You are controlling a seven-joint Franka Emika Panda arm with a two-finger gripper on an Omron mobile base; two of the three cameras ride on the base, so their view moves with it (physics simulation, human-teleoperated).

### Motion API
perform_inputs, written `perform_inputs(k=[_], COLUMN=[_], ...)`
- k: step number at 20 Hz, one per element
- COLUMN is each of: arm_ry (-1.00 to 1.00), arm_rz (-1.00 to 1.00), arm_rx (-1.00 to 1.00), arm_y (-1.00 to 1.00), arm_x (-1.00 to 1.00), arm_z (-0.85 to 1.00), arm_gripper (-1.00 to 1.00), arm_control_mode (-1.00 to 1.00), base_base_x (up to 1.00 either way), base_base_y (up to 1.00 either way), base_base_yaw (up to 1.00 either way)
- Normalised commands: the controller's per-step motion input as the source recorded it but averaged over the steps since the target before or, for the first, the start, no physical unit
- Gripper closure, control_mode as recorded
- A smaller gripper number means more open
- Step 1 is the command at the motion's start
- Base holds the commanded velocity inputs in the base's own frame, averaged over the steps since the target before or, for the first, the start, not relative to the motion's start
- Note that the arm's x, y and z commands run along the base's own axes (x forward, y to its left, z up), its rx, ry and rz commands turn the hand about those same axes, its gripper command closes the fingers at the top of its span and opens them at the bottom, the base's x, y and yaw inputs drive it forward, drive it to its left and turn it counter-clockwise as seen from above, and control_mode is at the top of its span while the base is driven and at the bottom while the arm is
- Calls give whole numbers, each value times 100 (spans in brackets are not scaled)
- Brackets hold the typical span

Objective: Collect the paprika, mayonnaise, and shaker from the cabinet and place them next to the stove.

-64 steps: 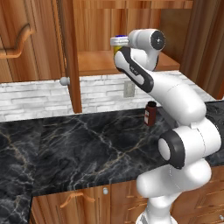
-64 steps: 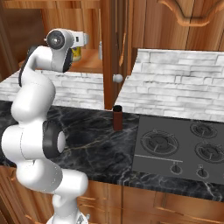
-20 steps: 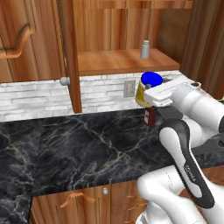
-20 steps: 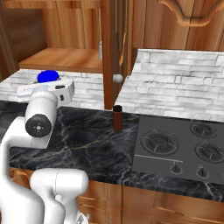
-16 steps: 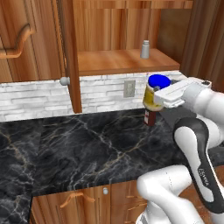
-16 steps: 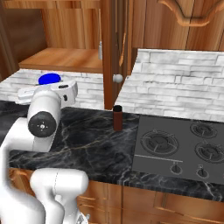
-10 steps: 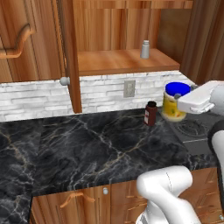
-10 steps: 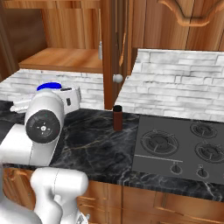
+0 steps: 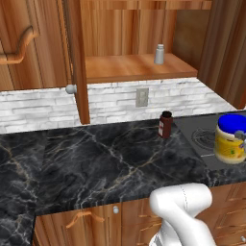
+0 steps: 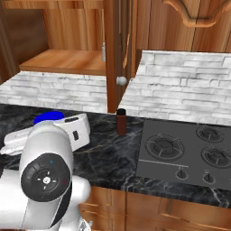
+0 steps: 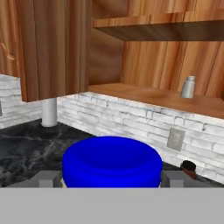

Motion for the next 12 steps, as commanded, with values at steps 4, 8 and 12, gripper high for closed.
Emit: perform_inputs(k=[4,8,12], arm_ry=[-16,-9,-1], arm_rz=[0,3,10], arm_rx=[0,1,0], arm_y=[-63,-63,-40], arm_x=[-25,26,75], arm_z=[-39,-40,-41], arm_gripper=[100,100,100], arm_control_mode=[-100,-100,-100], base_base_x=[0,0,0], base_base_y=[0,0,0], base_base_yaw=[0,0,0])
